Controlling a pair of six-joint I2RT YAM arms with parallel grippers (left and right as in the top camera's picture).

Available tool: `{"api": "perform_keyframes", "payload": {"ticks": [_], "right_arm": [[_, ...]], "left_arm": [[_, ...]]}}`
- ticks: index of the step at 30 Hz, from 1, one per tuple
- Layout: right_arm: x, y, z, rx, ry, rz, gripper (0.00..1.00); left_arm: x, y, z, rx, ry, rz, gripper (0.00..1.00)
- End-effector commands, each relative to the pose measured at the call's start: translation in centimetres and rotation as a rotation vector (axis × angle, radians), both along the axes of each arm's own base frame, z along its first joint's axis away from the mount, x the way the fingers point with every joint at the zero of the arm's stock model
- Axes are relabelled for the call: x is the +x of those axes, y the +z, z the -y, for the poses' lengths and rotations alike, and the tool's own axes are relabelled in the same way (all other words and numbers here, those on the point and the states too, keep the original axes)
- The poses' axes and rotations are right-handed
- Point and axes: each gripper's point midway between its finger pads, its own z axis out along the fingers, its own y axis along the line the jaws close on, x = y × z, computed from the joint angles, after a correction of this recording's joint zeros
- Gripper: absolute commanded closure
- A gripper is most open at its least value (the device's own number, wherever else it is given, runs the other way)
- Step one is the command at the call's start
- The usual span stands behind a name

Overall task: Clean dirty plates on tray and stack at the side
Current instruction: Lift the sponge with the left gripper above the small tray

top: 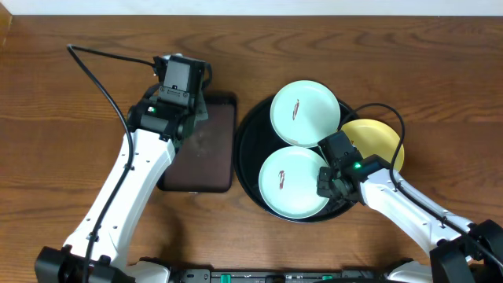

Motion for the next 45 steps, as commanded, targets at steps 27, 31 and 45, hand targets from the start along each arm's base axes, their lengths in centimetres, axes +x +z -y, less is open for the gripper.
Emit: {"api": "perform_keyframes", "payload": {"ticks": [27,31,45], "right_arm": [[-0.3,-0.3,-0.2,-0.015,0.019,0.000,0.93],[-0.3,-0.3,-0.2,-0.015,0.019,0.000,0.94],[-0.1,-0.2,-0.3,-0.010,0.022,0.011,0.94]], "left_arm": [[-1.2,0.0,1.1,-0.003,-0.105,-0.041,0.93],[-1.8,-0.4,1.9,-0.102,-0.142,-0.088,0.93],[-2.0,0.7,0.6,-0.253,-0.111,-0.201,0.93]]}}
